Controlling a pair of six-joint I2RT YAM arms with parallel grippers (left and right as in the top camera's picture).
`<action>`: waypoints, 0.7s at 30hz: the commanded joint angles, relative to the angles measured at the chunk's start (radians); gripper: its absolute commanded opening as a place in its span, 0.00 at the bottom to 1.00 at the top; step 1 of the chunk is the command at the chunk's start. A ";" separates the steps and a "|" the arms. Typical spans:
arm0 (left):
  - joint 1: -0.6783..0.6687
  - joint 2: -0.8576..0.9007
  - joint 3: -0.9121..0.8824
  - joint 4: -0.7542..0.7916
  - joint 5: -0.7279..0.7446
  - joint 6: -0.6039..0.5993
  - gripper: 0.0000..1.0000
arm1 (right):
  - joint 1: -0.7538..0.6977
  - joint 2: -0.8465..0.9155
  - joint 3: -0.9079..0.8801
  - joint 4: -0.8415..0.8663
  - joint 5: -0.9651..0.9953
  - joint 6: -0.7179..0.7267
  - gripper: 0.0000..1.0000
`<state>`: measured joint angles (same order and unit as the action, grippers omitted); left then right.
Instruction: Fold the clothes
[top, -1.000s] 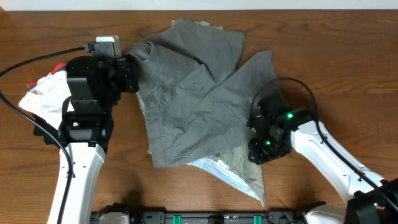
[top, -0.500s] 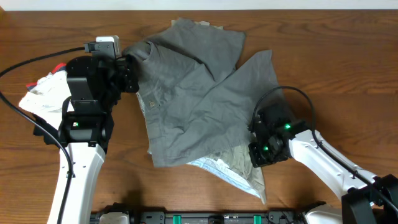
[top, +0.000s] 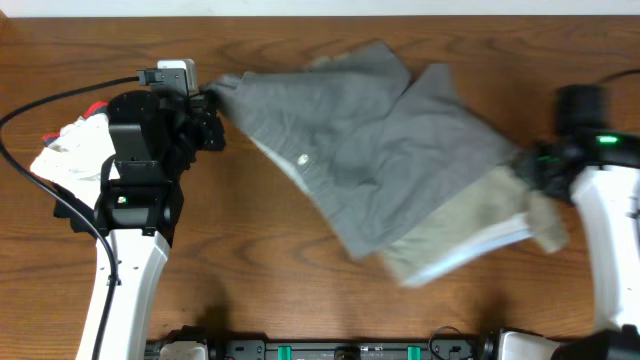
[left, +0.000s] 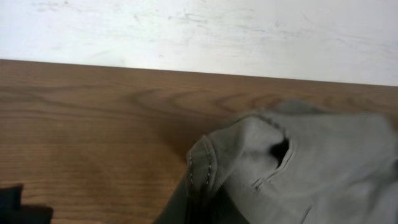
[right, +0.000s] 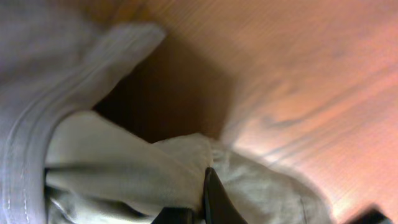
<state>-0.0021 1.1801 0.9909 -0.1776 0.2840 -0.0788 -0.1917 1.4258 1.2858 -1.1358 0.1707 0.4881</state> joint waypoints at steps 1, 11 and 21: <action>0.003 -0.003 0.011 0.003 -0.009 -0.001 0.06 | -0.091 -0.023 0.038 -0.039 0.086 0.027 0.01; 0.003 0.023 0.010 -0.005 -0.008 -0.001 0.06 | -0.190 -0.021 0.035 -0.114 0.333 0.115 0.01; 0.003 0.026 0.010 -0.013 -0.009 0.034 0.06 | -0.374 -0.021 0.035 -0.129 0.481 0.290 0.02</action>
<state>-0.0036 1.2083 0.9909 -0.1921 0.2859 -0.0715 -0.4923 1.4075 1.3136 -1.2736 0.5488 0.6991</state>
